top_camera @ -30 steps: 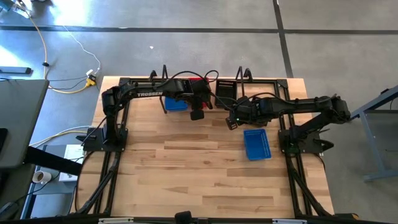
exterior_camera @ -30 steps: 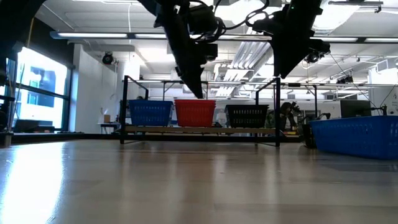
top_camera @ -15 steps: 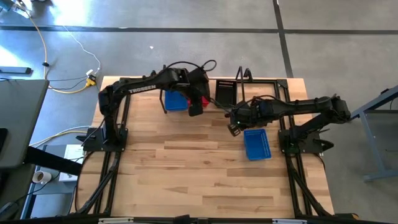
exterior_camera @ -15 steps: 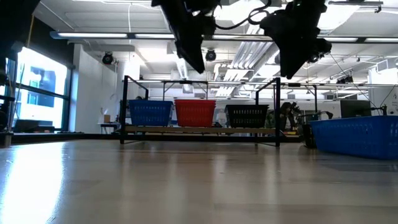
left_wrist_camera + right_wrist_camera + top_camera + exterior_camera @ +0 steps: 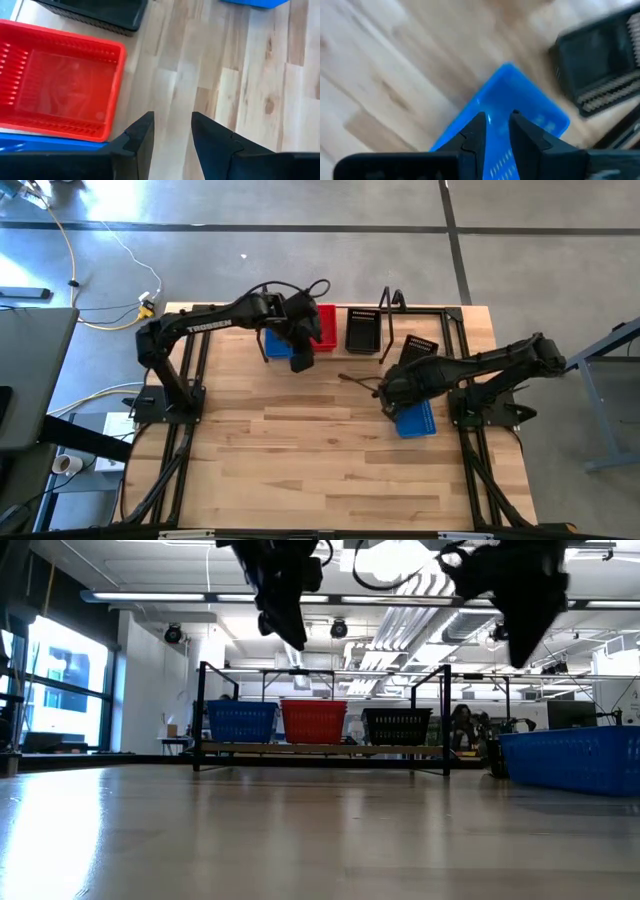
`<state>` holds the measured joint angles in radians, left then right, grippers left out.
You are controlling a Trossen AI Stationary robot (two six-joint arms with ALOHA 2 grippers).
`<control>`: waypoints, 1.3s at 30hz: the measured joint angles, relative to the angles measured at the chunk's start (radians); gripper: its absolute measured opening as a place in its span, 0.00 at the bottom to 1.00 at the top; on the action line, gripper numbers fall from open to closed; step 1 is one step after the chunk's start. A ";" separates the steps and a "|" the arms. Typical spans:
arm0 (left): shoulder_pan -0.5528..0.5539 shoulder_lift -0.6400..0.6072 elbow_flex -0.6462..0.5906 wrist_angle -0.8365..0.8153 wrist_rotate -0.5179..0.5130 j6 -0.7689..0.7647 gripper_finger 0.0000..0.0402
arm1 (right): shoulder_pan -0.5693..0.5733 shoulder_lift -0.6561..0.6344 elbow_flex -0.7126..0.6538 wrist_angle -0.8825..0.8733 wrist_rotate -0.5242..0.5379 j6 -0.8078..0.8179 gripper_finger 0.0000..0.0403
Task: Stack baskets on shelf by color
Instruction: Stack the blue bin on top of the blue bin on the shelf
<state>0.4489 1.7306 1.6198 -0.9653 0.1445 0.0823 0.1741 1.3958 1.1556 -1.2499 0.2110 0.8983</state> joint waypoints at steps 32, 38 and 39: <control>-0.135 -0.322 -0.317 0.103 -0.070 -0.248 0.29 | 0.338 -0.304 -0.356 0.238 -0.246 -0.255 0.18; -0.137 -0.321 -0.317 0.103 -0.070 -0.255 0.29 | 0.352 -0.237 -0.356 0.206 -0.248 -0.273 0.22; -0.137 -0.321 -0.317 0.103 -0.070 -0.255 0.29 | 0.352 -0.226 -0.355 0.200 -0.248 -0.276 0.24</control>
<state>0.3122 1.4094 1.3029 -0.8627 0.0750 -0.1729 0.5263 1.1699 0.8001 -1.0503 -0.0368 0.6218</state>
